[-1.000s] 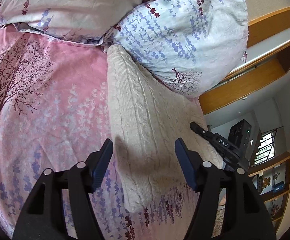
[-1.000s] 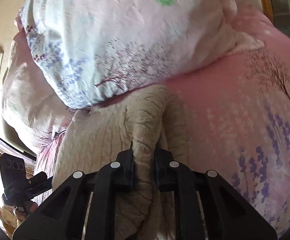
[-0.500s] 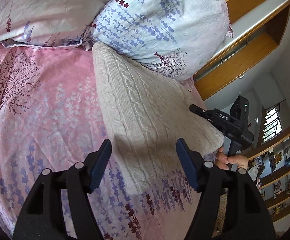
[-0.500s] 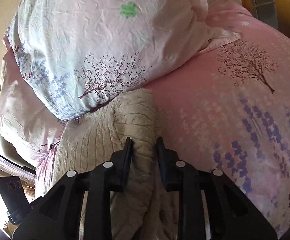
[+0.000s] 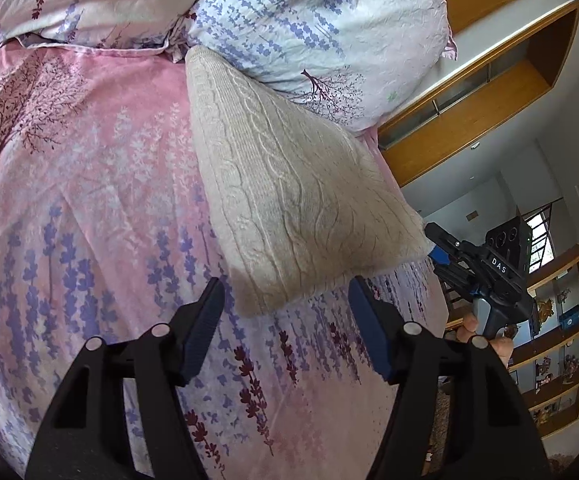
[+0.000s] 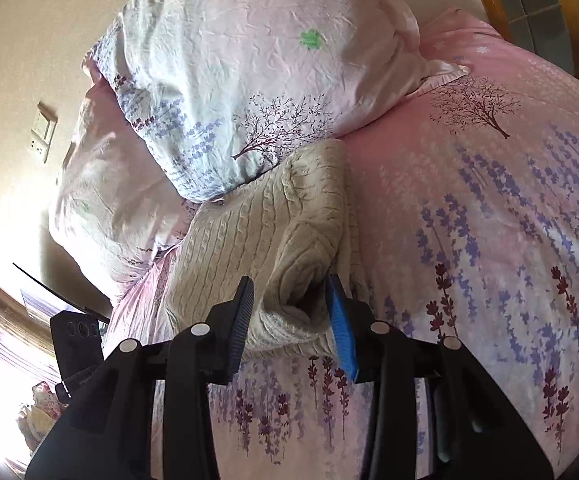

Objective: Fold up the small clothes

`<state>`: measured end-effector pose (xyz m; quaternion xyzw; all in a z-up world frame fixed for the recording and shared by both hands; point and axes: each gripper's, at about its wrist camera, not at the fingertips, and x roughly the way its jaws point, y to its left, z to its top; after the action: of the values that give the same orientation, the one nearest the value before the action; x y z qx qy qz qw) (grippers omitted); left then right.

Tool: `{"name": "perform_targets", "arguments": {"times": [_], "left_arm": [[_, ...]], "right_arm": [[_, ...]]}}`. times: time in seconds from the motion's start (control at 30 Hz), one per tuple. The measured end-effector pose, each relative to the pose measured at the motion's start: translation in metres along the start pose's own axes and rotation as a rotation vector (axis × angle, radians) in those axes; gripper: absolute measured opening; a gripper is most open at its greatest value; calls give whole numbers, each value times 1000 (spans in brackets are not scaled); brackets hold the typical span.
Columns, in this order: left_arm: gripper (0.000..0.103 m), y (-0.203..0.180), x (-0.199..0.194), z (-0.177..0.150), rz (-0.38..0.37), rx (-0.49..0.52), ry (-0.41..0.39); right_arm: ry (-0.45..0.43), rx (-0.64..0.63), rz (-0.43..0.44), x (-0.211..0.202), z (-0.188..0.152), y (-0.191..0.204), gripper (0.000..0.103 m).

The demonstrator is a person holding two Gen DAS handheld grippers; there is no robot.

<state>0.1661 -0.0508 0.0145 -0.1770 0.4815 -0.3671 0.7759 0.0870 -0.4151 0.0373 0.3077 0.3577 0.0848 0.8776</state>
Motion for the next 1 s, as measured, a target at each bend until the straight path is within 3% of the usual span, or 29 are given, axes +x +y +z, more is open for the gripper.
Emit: {"name": "perform_targets", "arguments": {"times": [0.1, 0.17, 0.37, 0.67, 0.83, 0.9, 0.97, 1.0], "left_arm": [[43, 0, 10, -3, 5, -1, 17], [18, 1, 13, -3, 14, 13, 15], [11, 13, -1, -1, -12, 51, 14], [10, 15, 0, -8, 31, 124, 33], [13, 3, -2, -10, 73, 185, 11], [17, 0, -7, -9, 103, 190, 1], [44, -3, -20, -9, 148, 204, -24], [48, -4, -25, -6, 177, 212, -46]], "right_arm": [[3, -27, 4, 4, -4, 1, 23], [-17, -62, -10, 3, -4, 8, 17], [-120, -65, 26, -23, 0, 14, 10], [-6, 19, -109, 3, -23, -23, 10], [11, -21, -126, 6, -20, -14, 11], [11, -11, -114, 0, -16, -13, 14], [-1, 20, -105, -8, -9, -16, 28], [-16, 37, -100, -12, -3, -17, 43]]}}
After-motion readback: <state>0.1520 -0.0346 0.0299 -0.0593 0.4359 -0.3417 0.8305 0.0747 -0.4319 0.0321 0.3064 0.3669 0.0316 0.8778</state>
